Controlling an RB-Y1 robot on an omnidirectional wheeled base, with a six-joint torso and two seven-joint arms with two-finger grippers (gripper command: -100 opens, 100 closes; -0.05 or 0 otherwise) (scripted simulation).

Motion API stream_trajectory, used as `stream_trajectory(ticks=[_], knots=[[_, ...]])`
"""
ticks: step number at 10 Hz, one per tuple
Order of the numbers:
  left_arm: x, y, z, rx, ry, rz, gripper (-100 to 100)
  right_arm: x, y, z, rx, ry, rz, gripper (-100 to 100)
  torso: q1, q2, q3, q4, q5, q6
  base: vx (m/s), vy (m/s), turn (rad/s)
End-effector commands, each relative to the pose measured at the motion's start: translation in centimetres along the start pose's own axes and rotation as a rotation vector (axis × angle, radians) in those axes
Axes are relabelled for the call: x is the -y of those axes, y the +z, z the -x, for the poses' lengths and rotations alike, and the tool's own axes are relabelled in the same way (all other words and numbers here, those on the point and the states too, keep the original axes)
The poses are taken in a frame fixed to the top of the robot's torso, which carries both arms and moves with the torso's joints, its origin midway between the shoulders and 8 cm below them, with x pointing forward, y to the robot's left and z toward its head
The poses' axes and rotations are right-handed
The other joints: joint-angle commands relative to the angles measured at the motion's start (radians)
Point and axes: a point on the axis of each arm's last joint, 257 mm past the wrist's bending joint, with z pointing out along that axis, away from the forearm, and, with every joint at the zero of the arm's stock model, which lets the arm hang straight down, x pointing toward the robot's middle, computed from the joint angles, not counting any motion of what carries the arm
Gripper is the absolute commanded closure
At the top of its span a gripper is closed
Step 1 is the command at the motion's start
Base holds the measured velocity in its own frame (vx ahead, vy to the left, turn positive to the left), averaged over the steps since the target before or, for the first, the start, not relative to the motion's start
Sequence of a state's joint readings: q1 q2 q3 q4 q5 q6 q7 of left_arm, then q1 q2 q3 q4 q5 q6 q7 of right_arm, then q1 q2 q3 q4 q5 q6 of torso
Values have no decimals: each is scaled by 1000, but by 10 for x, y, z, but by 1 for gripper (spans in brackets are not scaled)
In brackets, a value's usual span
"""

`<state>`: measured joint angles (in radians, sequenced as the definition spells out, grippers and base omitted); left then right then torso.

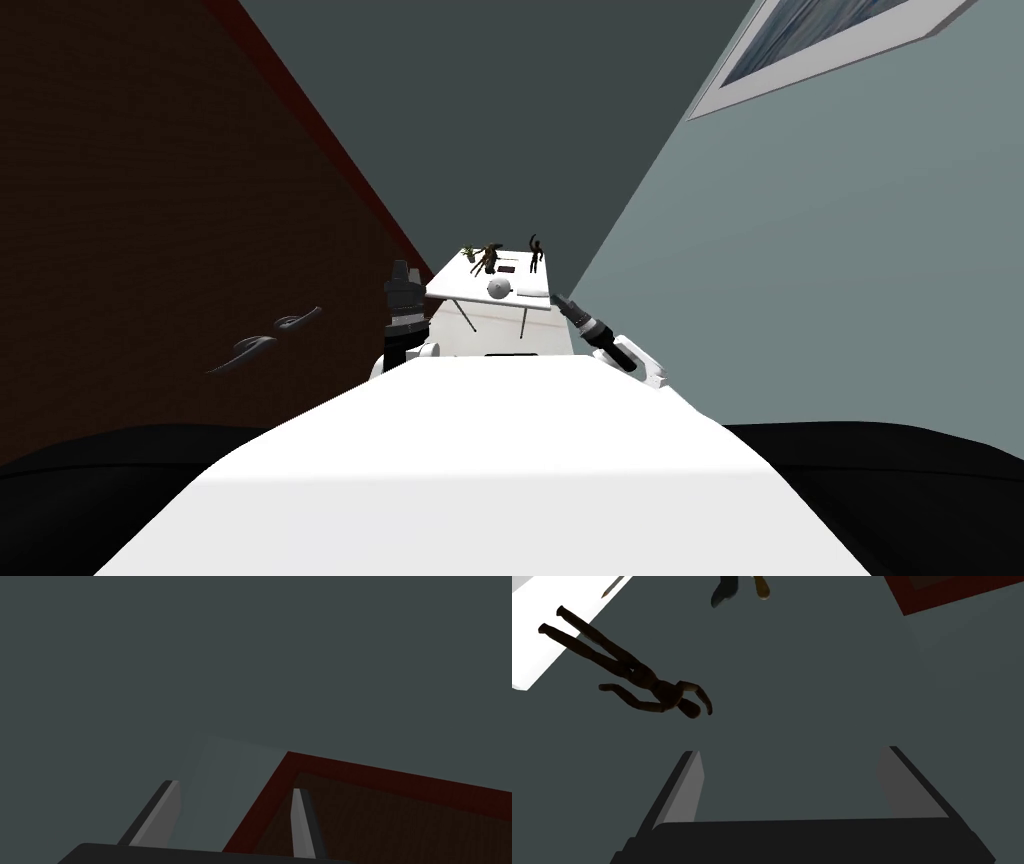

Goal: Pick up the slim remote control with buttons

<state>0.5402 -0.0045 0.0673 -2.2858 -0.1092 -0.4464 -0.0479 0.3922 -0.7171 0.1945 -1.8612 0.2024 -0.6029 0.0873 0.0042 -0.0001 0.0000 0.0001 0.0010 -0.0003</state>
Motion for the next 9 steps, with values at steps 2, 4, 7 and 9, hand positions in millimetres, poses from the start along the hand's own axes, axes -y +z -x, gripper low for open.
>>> stream_trajectory(ticks=[2,4,7,9], knots=[[0,0,0,0,0,0,0,21,-17,-20,-107,-51,-37,-100,0,0,0,0,0,0,-4,65,61],[0,0,0,0,0,0,0,39,-33,-37,-187,-85,-68,-100,-2,0,0,0,0,0,7,50,58],[0,0,0,0,0,0,0,61,-57,-50,-295,-140,-102,-100,1,-1,-1,0,0,0,13,60,56],[0,0,0,0,0,0,0,82,-83,-61,-393,-186,-137,-100,-3,0,0,0,-1,0,12,7,35]])
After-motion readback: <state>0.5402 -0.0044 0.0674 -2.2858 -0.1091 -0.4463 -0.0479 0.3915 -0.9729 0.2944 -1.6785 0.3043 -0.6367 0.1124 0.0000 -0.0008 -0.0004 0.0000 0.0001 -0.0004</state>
